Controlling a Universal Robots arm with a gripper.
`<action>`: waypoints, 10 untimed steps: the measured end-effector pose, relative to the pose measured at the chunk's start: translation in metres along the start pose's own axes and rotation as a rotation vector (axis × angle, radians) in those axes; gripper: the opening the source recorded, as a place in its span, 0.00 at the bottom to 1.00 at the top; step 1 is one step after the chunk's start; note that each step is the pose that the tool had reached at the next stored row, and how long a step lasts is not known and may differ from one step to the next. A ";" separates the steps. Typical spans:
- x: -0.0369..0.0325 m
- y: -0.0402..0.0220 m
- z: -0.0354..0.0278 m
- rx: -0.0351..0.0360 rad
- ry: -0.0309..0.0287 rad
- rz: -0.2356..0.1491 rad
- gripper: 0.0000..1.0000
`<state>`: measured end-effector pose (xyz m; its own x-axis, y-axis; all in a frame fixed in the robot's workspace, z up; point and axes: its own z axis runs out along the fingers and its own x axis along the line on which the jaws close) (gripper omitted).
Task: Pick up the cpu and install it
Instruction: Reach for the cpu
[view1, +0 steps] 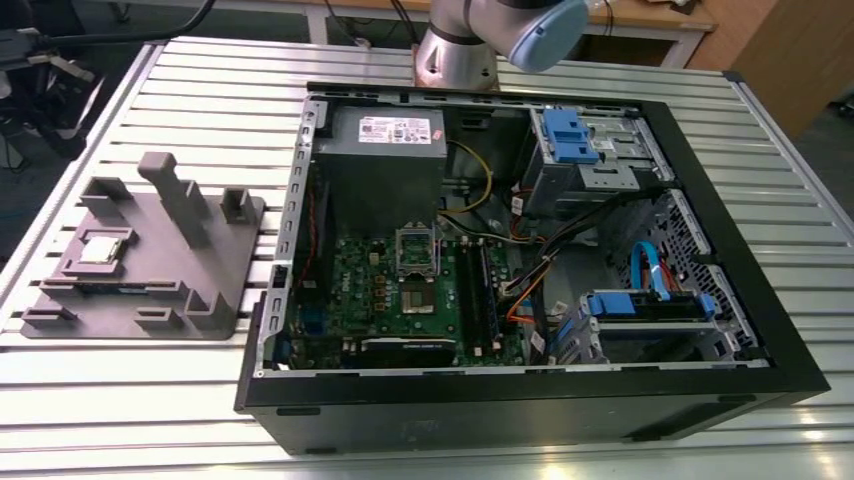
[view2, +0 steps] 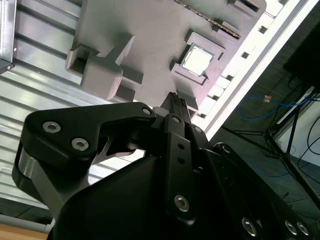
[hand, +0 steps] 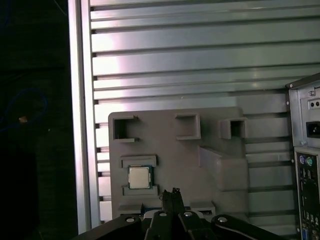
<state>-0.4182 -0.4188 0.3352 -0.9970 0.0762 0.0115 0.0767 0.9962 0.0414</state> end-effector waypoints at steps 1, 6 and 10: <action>0.0013 -0.0004 0.0010 0.0000 0.0000 0.000 0.11; 0.0083 -0.0025 0.0057 -0.0001 -0.0001 0.000 0.11; 0.0126 -0.0038 0.0090 -0.0001 0.0000 0.000 0.11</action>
<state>-0.4311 -0.4212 0.3262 -0.9970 0.0762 0.0115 0.0766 0.9962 0.0414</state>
